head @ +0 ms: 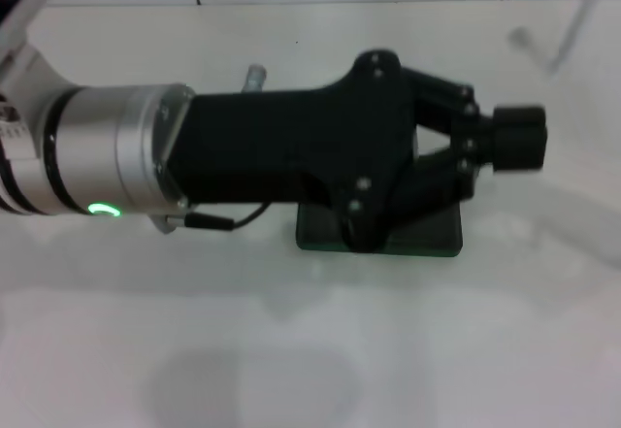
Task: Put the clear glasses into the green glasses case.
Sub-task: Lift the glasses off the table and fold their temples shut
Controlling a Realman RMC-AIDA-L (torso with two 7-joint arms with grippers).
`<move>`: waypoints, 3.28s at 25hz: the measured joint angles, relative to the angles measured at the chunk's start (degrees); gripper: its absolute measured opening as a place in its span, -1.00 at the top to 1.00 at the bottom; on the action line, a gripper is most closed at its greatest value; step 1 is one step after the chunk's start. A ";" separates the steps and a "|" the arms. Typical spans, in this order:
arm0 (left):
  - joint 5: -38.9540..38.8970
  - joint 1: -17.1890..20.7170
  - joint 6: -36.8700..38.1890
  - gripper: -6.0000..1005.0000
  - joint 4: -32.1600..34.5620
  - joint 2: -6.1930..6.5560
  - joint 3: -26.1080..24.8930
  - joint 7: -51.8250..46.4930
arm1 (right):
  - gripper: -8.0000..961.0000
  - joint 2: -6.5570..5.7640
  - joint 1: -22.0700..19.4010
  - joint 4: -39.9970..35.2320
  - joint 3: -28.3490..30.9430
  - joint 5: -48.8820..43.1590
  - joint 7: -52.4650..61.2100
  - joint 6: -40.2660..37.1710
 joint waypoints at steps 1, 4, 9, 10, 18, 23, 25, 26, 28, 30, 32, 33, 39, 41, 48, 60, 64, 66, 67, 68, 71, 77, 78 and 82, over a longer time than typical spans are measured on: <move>-1.13 -0.07 0.00 0.88 -0.29 -0.01 0.03 0.83 | 0.75 0.14 0.17 0.30 -1.55 -0.02 -0.88 0.82; -3.11 -0.13 0.06 0.88 -0.70 -0.02 0.09 2.28 | 0.75 0.47 0.46 0.48 -4.92 0.06 -2.67 2.69; -4.28 0.11 0.09 0.88 -0.95 -0.01 0.31 2.98 | 0.75 0.51 0.57 0.56 -6.67 0.17 -3.17 3.47; -4.47 0.26 0.09 0.88 -0.98 -0.02 0.31 3.04 | 0.75 0.51 0.57 0.65 -6.70 0.08 -3.18 3.49; -6.22 0.20 0.09 0.88 -3.42 -0.01 -0.03 4.20 | 0.75 0.43 0.73 1.30 -9.23 -0.04 -3.21 4.30; -6.40 -1.26 0.08 0.88 -6.39 0.06 -0.12 4.92 | 0.75 0.48 1.22 1.22 -12.46 -0.04 -3.37 6.37; -6.42 -1.76 0.08 0.88 -7.35 0.11 -0.13 5.02 | 0.75 0.53 1.44 1.34 -13.75 0.03 -3.75 6.95; -6.42 -1.87 0.08 0.88 -7.72 0.13 -0.13 5.09 | 0.75 0.55 1.47 1.37 -14.21 0.11 -3.96 7.10; -6.42 -1.81 0.08 0.88 -8.18 0.15 -0.13 5.37 | 0.75 0.59 1.52 1.39 -14.49 0.33 -4.35 7.20; -6.42 -1.49 0.08 0.88 -8.28 0.16 -0.13 5.53 | 0.75 0.59 1.36 1.40 -14.33 1.21 -4.56 7.23; -6.42 -1.10 0.10 0.88 -8.29 0.16 -0.13 5.57 | 0.75 0.60 1.03 1.41 -14.29 2.35 -4.64 7.24; -6.42 -0.87 0.25 0.88 -8.30 0.17 -0.13 5.58 | 0.75 0.59 0.81 1.42 -14.29 3.08 -4.72 7.22; -6.42 -0.75 0.76 0.88 -8.32 0.17 -0.22 5.59 | 0.75 0.60 0.15 1.42 -14.64 5.61 -5.19 7.11; -6.42 -0.75 0.77 0.88 -8.32 0.16 -0.22 5.59 | 0.75 0.60 0.14 1.43 -14.74 5.60 -5.31 7.07; -6.41 -1.03 0.79 0.88 -8.32 0.16 -0.23 5.59 | 0.76 0.59 0.45 2.12 -14.94 5.35 -5.49 7.26; -6.49 -1.71 0.39 0.88 -8.33 0.07 -1.97 5.68 | 0.76 0.59 2.82 1.92 -21.50 5.13 -6.32 10.89; -6.61 -1.81 0.28 0.88 -8.32 0.07 -2.33 5.68 | 0.76 0.59 3.33 1.58 -23.47 5.11 -6.56 12.26; -6.64 -1.91 0.24 0.88 -8.43 0.07 -2.36 5.68 | 0.76 0.59 3.57 1.57 -24.15 5.11 -6.83 12.45; -6.64 -2.04 0.22 0.88 -8.58 0.07 -2.43 5.68 | 0.76 0.59 3.71 1.55 -24.69 5.11 -6.99 12.55; -6.65 -2.23 0.20 0.88 -8.78 0.07 -2.54 5.68 | 0.76 0.59 3.77 1.49 -25.08 5.11 -7.03 12.62; -6.75 -2.91 0.17 0.88 -9.74 0.08 -2.98 5.68 | 0.76 0.59 3.84 1.42 -26.06 5.11 -7.03 12.93; -7.16 -3.93 0.17 0.88 -11.77 0.08 -3.11 5.68 | 0.76 0.59 3.95 1.36 -27.96 5.07 -8.16 13.31; -7.26 -3.97 0.18 0.88 -11.87 0.07 -3.11 5.68 | 0.76 0.59 4.01 1.33 -28.22 5.04 -8.32 13.31; -7.54 -4.03 0.24 0.88 -11.92 0.07 -3.12 5.68 | 0.76 0.48 4.08 1.31 -28.45 4.99 -8.44 13.37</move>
